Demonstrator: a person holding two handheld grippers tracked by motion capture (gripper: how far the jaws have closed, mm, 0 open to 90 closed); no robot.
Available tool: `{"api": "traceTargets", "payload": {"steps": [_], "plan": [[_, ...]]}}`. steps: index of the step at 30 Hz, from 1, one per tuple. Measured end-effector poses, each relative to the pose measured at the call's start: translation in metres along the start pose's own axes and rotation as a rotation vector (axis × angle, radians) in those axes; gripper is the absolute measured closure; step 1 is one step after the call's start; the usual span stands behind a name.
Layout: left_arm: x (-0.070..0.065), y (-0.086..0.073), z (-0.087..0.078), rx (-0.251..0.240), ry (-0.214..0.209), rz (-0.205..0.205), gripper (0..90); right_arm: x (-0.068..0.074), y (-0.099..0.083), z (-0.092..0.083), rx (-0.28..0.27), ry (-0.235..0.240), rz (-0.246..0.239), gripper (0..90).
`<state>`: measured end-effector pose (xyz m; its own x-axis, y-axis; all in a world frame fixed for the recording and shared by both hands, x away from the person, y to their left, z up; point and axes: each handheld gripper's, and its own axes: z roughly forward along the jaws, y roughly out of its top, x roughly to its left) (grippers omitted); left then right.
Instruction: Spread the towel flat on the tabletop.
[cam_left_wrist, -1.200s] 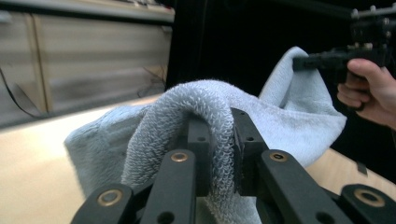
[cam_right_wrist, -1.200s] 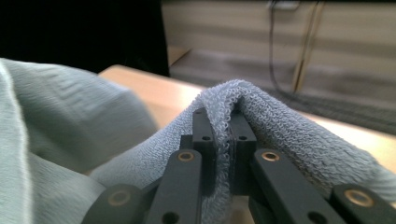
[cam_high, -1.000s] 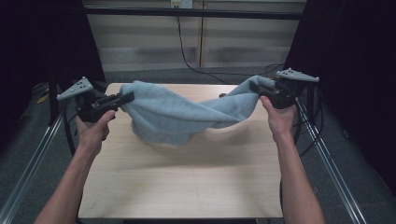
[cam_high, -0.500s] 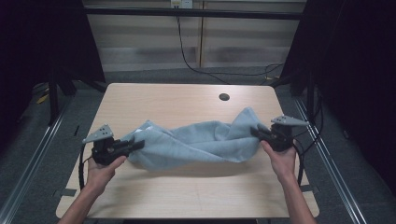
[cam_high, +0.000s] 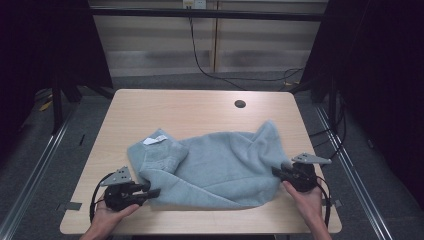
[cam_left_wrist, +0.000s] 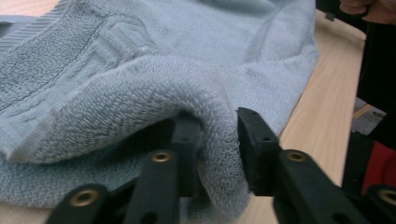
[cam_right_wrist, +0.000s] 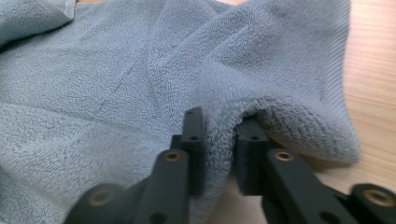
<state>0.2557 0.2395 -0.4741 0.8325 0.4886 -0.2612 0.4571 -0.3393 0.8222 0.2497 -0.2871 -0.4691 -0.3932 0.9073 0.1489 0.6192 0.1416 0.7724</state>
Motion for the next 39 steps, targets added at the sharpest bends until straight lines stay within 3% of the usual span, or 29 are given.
{"api": "traceTargets", "payload": {"steps": [2, 3, 5, 6, 7, 8, 9, 11, 13, 15, 16, 17, 18, 20, 22, 23, 24, 25, 26, 27, 30, 33, 39], "plan": [[0.002, 0.001, -0.005, -0.035, 0.017, -0.019, 57.1, 0.001, 0.001, -0.01, -0.009, -0.018, -0.002, 65.4], [0.004, 0.003, -0.008, -0.042, 0.008, -0.025, 57.1, 0.001, 0.001, -0.01, -0.009, -0.018, -0.002, 65.4], [0.01, 0.012, -0.014, -0.088, 0.024, -0.025, 51.6, 0.004, 0.004, -0.019, -0.044, -0.022, -0.01, 59.7], [0.01, 0.012, -0.014, -0.088, 0.024, -0.025, 50.8, 0.004, 0.004, -0.019, -0.044, -0.022, -0.01, 59.7], [0.018, 0.024, -0.015, -0.126, 0.047, -0.038, 50.2, 0.007, 0.008, -0.024, -0.083, -0.025, -0.006, 54.5], [0.018, 0.024, -0.015, -0.126, 0.047, -0.038, 50.3, 0.007, 0.008, -0.024, -0.083, -0.025, -0.006, 54.5], [0.027, 0.037, -0.008, -0.134, 0.049, -0.041, 50.7, 0.011, 0.012, -0.024, -0.097, -0.012, -0.008, 54.6], [0.037, 0.047, 0.005, -0.139, 0.063, -0.03, 51.0, 0.015, 0.015, -0.02, -0.108, 0.004, -0.021, 54.3], [0.048, 0.053, 0.022, -0.123, 0.08, -0.048, 49.1, 0.022, 0.016, -0.011, -0.083, 0.05, -0.034, 54.0], [0.06, 0.053, 0.043, -0.072, 0.067, -0.068, 46.0, 0.031, 0.014, 0.004, -0.028, 0.086, -0.059, 53.4], [0.06, 0.053, 0.043, -0.072, 0.067, -0.068, 45.0, 0.031, 0.014, 0.004, -0.028, 0.086, -0.059, 53.4], [0.065, 0.05, 0.055, -0.038, 0.099, -0.064, 45.0, 0.033, 0.012, 0.009, -0.006, 0.099, -0.065, 52.1], [0.068, 0.043, 0.072, 0.037, 0.092, -0.051, 42.0, 0.039, 0.006, 0.021, 0.05, 0.109, -0.083, 48.3], [0.067, 0.037, 0.08, 0.095, 0.099, -0.037, 42.5, 0.041, 0.0, 0.028, 0.088, 0.111, -0.09, 42.6], [0.062, 0.034, 0.081, 0.123, 0.127, 0.03, 52.0, 0.043, -0.006, 0.032, 0.13, 0.081, -0.113, 39.9], [0.062, 0.034, 0.081, 0.123, 0.127, 0.03, 58.2, 0.043, -0.006, 0.032, 0.13, 0.081, -0.113, 39.9], [0.061, 0.035, 0.079, 0.149, 0.119, 0.03, 58.2, 0.042, -0.009, 0.034, 0.14, 0.081, -0.117, 39.4], [0.059, 0.034, 0.077, 0.154, 0.12, 0.034, 67.8, 0.042, -0.012, 0.035, 0.154, 0.07, -0.12, 39.6], [0.057, 0.031, 0.074, 0.159, 0.11, 0.035, 77.3, 0.041, -0.015, 0.038, 0.162, 0.055, -0.16, 42.7], [0.057, 0.031, 0.074, 0.159, 0.11, 0.035, 81.8, 0.041, -0.015, 0.038, 0.162, 0.055, -0.16, 42.7], [0.048, 0.022, 0.061, 0.17, 0.078, 0.025, 83.3, 0.041, -0.009, 0.044, 0.175, 0.0, -0.181, 49.2], [0.043, 0.016, 0.055, 0.164, 0.053, 0.012, 83.5, 0.035, -0.002, 0.052, 0.175, -0.007, -0.175, 53.6], [0.03, 0.008, 0.044, 0.142, 0.019, 0.002, 83.7, 0.025, 0.036, 0.1, 0.174, -0.033, -0.147, 53.7]]}}
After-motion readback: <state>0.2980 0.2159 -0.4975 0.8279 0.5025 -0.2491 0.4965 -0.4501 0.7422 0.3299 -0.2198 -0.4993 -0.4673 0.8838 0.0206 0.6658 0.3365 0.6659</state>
